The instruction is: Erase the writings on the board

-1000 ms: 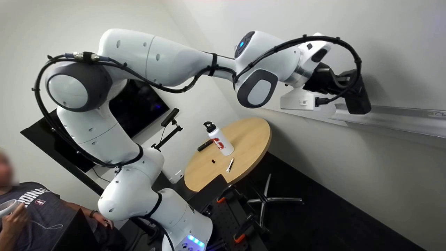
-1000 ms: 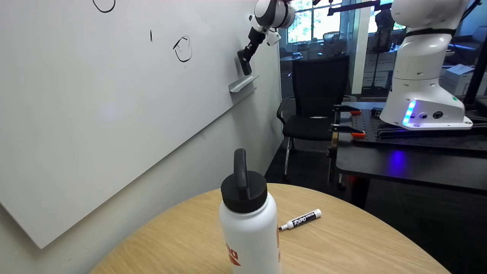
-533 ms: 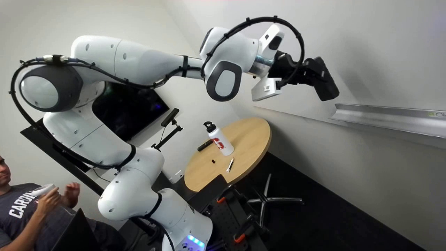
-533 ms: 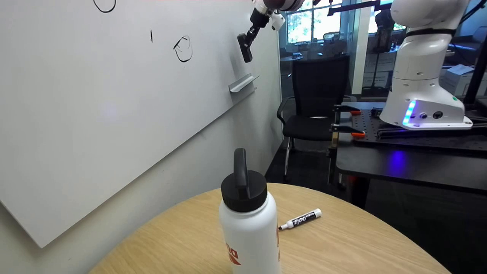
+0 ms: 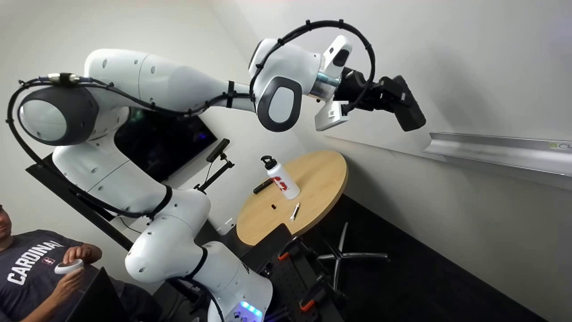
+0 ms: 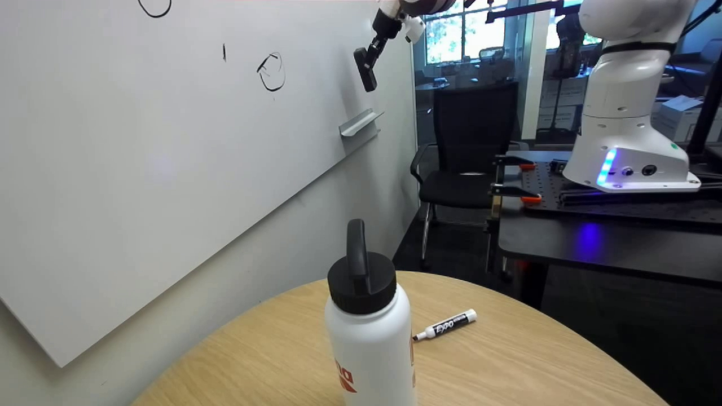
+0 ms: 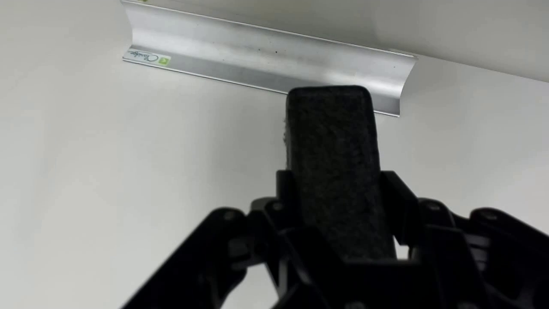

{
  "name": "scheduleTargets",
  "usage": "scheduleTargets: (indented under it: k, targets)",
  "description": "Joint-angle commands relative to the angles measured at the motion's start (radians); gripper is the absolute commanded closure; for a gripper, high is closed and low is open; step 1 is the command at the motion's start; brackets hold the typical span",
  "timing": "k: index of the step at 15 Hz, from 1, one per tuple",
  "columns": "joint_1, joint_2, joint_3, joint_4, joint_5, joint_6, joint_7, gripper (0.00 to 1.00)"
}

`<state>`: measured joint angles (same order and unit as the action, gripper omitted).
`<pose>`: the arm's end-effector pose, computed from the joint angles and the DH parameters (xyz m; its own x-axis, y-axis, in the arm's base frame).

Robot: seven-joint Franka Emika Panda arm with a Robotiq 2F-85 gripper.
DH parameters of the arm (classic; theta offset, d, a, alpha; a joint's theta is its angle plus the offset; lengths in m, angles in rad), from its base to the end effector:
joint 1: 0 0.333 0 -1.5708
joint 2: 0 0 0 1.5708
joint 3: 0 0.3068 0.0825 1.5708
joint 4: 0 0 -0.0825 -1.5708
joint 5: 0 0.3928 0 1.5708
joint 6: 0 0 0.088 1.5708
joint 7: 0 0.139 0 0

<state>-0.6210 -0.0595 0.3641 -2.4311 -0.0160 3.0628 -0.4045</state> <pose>0.5356 -0.1390 0.3664 0.7897 0.2267 0.5700 0.0734 -0.9574 0.2791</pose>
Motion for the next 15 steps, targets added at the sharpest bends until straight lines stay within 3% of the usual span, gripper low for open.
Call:
scheduleTargets:
  k: [1, 2, 3, 4, 5, 8, 10, 15]
  targets:
    - [0.166, 0.005, -0.173, 0.001, -0.063, 0.000, 0.051, 0.47]
    - [0.166, 0.005, -0.173, 0.001, -0.063, 0.000, 0.051, 0.47]
    - [0.137, 0.000, -0.198, -0.008, -0.062, 0.001, 0.064, 0.72]
    - [-0.032, -0.002, -0.075, -0.008, -0.037, -0.011, 0.066, 0.72]
    - [-0.029, -0.008, -0.127, -0.009, -0.067, -0.023, 0.118, 0.72]
    - [-0.066, -0.037, -0.125, -0.007, -0.100, -0.043, 0.206, 0.72]
    - [-0.071, -0.066, -0.101, -0.016, -0.150, -0.050, 0.251, 0.72]
    - [0.018, -0.105, -0.027, -0.006, -0.119, -0.087, 0.220, 0.72]
